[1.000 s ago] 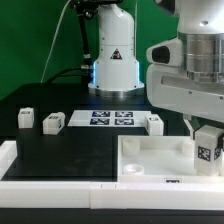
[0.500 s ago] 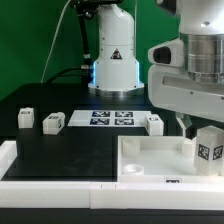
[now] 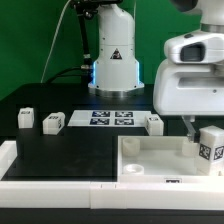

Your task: Assemble one leg

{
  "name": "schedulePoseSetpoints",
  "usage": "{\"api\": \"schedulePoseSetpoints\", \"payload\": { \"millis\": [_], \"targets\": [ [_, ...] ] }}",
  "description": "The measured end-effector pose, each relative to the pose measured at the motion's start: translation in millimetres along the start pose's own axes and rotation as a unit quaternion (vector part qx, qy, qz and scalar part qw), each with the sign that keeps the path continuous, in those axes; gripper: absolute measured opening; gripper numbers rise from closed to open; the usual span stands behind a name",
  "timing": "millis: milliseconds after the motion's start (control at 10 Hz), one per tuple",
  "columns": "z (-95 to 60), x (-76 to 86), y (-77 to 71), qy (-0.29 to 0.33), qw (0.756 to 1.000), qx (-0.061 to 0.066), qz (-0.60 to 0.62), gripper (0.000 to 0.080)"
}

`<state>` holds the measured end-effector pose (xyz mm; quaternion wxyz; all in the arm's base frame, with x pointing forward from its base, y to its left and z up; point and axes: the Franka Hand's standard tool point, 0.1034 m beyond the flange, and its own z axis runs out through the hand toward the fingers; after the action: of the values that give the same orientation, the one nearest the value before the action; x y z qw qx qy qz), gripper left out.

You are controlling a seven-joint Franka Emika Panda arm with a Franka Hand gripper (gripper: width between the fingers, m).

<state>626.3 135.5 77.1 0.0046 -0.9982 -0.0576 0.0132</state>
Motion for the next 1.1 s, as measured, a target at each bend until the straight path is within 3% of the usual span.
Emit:
{"api": "schedulePoseSetpoints", "payload": {
  "millis": [300,600,800,900,1000,1100],
  "targets": [
    [1.0,-1.0,7.6,-0.007,0.989,-0.001,-0.147,0.0649],
    [1.4,-1.2,7.2,-0.007,0.987,0.001,-0.162,0.0649],
    [1.8,-1.3,7.2,-0.007,0.987,0.001,-0.162,0.0412],
    [1.8,-1.3,7.6,-0.007,0.989,0.000,-0.150,0.0412],
    [1.6,-1.1,10.2,-0.007,0.990,0.000,-0.143,0.0292],
    [-0.8,0.1,13.0,-0.005,0.994,-0.001,-0.108,0.0292]
  ]
}}
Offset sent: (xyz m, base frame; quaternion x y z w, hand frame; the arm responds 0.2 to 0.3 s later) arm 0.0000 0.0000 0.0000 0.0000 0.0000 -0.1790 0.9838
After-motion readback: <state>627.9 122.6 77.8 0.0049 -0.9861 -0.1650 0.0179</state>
